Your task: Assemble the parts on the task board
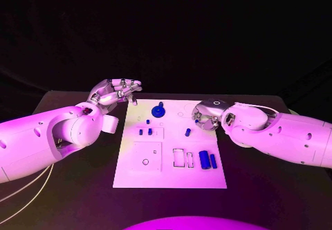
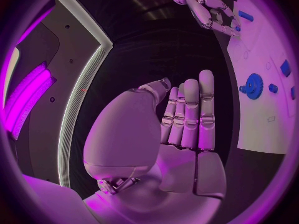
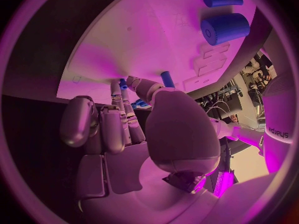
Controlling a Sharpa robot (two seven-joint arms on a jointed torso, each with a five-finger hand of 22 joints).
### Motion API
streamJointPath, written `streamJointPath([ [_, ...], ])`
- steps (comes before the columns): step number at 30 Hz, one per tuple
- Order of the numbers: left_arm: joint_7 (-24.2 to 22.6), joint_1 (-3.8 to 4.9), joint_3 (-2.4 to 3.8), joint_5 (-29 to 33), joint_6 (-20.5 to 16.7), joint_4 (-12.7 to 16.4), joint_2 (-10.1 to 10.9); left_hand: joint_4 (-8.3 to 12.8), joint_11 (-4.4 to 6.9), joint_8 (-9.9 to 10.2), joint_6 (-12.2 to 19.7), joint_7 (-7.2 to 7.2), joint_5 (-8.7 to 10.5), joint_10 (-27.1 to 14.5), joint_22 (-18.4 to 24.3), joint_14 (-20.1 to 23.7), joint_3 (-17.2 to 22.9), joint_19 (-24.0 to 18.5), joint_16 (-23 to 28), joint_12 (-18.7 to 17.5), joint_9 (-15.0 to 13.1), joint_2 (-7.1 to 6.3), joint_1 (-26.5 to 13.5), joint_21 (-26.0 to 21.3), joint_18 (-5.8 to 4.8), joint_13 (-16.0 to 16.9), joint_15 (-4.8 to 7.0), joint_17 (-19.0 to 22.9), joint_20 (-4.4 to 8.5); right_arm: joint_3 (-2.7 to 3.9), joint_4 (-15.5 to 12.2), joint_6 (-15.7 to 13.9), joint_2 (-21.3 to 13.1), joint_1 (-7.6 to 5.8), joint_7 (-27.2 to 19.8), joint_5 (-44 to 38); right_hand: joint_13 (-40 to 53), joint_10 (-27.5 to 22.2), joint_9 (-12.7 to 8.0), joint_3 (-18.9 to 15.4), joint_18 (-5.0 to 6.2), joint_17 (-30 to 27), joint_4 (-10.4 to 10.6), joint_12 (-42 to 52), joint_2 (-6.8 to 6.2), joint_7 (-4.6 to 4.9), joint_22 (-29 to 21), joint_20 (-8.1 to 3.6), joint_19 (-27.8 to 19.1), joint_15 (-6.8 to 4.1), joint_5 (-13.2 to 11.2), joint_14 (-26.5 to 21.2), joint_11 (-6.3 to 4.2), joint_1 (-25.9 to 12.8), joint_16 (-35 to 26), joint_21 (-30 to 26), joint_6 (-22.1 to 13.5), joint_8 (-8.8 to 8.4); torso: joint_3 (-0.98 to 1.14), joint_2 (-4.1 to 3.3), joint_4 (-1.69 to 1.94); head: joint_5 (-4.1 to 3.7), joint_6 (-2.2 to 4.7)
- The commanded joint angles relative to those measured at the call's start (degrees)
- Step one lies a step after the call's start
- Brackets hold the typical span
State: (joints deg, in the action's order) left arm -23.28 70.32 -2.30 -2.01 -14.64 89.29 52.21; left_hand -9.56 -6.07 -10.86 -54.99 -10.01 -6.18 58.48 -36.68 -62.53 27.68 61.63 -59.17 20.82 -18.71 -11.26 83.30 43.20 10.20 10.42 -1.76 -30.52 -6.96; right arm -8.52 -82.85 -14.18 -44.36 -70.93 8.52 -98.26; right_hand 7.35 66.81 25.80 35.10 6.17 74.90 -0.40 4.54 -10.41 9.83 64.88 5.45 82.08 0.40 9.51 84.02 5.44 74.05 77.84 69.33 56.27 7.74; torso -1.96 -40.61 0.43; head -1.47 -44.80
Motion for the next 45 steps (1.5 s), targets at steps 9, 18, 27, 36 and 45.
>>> streamJointPath([
  [9,-0.3,0.03,0.06,0.7,1.2,0.3,0.1,0.0,-0.28,0.1,0.5,-0.17,0.27,-0.2,0.1,0.4,0.0,-0.1,0.1,0.3,0.1,-0.07,-0.5,-0.3,0.34,0.0,-0.23,0.1,0.06,-0.22,0.6,2.3,0.7,0.78,1.0,-2.9,0.2,1.0,0.4,0.7,-1.24,0.3,-0.1,0.4,0.33,-0.54,1.4,0.33,0.1,0.0,-0.4,3.2,-0.19,0.4,0.7,1.4,1.2,0.8,0.08,0.02,-0.06,0.2,-0.26],
  [18,0.2,0.03,0.05,0.7,1.2,0.2,0.2,0.0,-0.3,0.1,0.6,-0.18,0.27,-0.2,0.1,0.4,0.0,-0.1,0.1,0.3,0.1,-0.08,-0.5,-0.3,0.34,0.0,-0.24,0.1,0.05,-0.24,0.6,2.5,0.9,1.16,1.3,-3.8,0.9,2.9,1.5,1.5,-1.51,0.3,-1.0,1.4,1.88,-1.4,3.5,-0.12,0.3,-0.66,-0.4,3.2,-1.05,1.9,1.1,3.2,3.3,2.47,0.06,0.01,0.04,0.08,-0.46],
  [27,0.6,0.03,0.05,0.5,1.1,0.2,0.4,0.1,-0.34,0.1,0.7,-0.23,0.27,-0.4,0.2,0.4,0.1,-0.1,0.1,0.3,0.1,-0.14,-0.4,-0.3,0.34,0.0,-0.27,0.1,0.03,-0.26,0.7,4.4,0.9,1.62,2.6,-6.1,1.3,3.6,2.0,1.2,-1.7,0.2,-2.0,1.7,1.69,-1.68,4.7,-0.48,0.5,-0.92,-0.7,3.2,-1.38,2.6,1.3,4.2,3.8,3.1,0.05,0.06,-0.03,0.09,-0.71],
  [36,0.9,0.03,0.05,0.4,1.1,0.3,0.5,0.5,-0.42,0.1,1.0,-0.33,0.23,-0.8,0.3,0.5,0.2,0.0,0.1,0.4,0.2,-0.2,-0.1,-0.5,0.34,0.1,-0.32,0.2,0.0,-0.3,0.3,4.4,0.7,2.07,3.6,-7.7,1.4,3.7,2.1,1.0,-1.72,0.2,-2.5,1.7,1.24,-1.69,4.9,-0.56,0.4,-0.93,-0.9,3.2,-1.4,2.8,1.4,4.3,3.7,3.16,0.09,0.07,-0.1,0.08,-0.82],
  [45,1.1,0.03,0.05,0.2,1.0,0.2,0.4,0.6,-0.51,0.1,1.2,-0.42,0.21,-1.0,0.3,0.7,0.2,0.0,0.1,0.5,0.2,-0.23,0.0,-0.6,0.33,0.0,-0.39,0.2,-0.04,-0.3,-0.3,-0.3,0.3,2.25,4.1,-8.1,1.8,4.3,2.3,1.3,-2.12,0.1,-3.0,2.0,1.38,-1.8,6.9,-0.68,1.1,-1.12,-0.3,3.2,-1.58,3.3,1.5,6.0,4.2,3.5,0.08,0.07,-0.01,0.04,-0.78],
])
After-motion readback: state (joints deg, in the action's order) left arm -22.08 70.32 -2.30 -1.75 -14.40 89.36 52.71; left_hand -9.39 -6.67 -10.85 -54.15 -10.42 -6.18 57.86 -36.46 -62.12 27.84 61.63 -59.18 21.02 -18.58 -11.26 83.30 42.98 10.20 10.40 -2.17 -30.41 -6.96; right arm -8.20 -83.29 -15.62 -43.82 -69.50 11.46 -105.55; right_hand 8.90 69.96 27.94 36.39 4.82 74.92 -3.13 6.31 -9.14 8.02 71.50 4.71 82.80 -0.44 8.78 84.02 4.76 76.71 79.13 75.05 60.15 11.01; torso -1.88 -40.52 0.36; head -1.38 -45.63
